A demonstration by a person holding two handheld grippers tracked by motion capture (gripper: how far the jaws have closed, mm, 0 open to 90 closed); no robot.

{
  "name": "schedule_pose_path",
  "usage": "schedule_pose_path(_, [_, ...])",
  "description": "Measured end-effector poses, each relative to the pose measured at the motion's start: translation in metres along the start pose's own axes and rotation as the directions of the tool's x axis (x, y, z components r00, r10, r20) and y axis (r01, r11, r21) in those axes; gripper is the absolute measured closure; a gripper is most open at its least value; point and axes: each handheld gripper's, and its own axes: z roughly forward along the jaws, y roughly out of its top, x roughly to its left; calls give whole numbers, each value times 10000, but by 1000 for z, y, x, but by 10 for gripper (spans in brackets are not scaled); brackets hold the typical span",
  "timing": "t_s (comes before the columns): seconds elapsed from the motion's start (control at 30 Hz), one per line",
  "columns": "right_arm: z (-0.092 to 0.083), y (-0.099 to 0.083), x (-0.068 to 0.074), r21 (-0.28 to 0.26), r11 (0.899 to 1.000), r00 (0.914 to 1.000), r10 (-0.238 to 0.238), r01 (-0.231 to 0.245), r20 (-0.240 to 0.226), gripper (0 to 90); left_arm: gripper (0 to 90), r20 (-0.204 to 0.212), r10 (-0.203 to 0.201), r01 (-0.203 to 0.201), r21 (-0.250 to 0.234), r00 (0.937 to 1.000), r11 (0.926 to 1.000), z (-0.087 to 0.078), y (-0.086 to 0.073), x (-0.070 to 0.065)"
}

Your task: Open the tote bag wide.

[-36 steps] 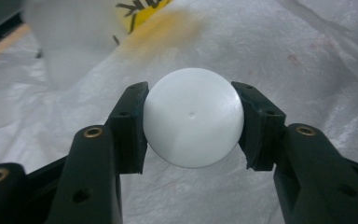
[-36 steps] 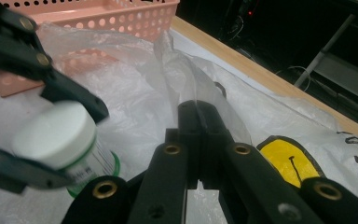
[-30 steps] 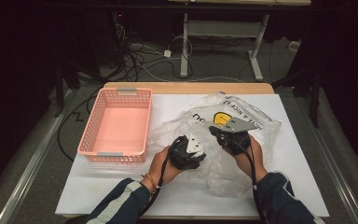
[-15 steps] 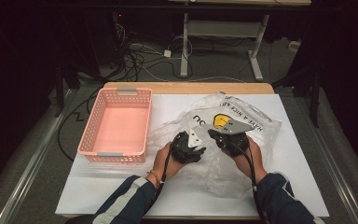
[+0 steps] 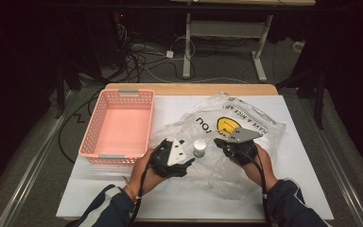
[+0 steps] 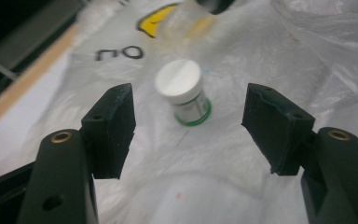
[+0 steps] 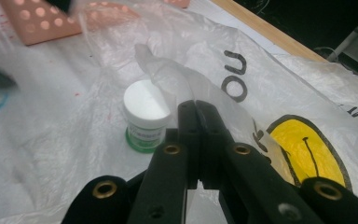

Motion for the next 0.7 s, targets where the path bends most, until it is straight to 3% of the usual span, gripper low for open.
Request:
schedule_pose_path(0.13, [-6,1,2,-89,10000,10000,-44,43,-59,900,270,-972,-324,303,-225,9947,9993,-21,-14,8])
schedule_pose_path(0.27, [-10,3,6,-132,9996,9996,-254,252,-128,900,247,-1827,-150,197,240,9831,9995,-26,-21,16])
schedule_pose_path(0.4, [-15,3,5,-221,9994,9995,-252,248,-174,900,247,-1837,-861,970,517,9792,9939,-26,-24,29])
schedule_pose_path(0.47, [-17,2,4,-176,9995,9995,-261,258,-176,900,246,-1624,-1158,1280,666,9799,9895,-22,-26,33])
schedule_pose_path(0.6, [-23,0,-3,-255,9995,9996,-210,205,-199,900,286,-1203,-1638,1765,1043,9791,9788,-12,-26,39])
schedule_pose_path(0.7, [-30,-2,-7,-363,9991,9995,-228,220,-205,900,321,-1034,-1748,1864,1152,9792,9757,-6,-22,41])
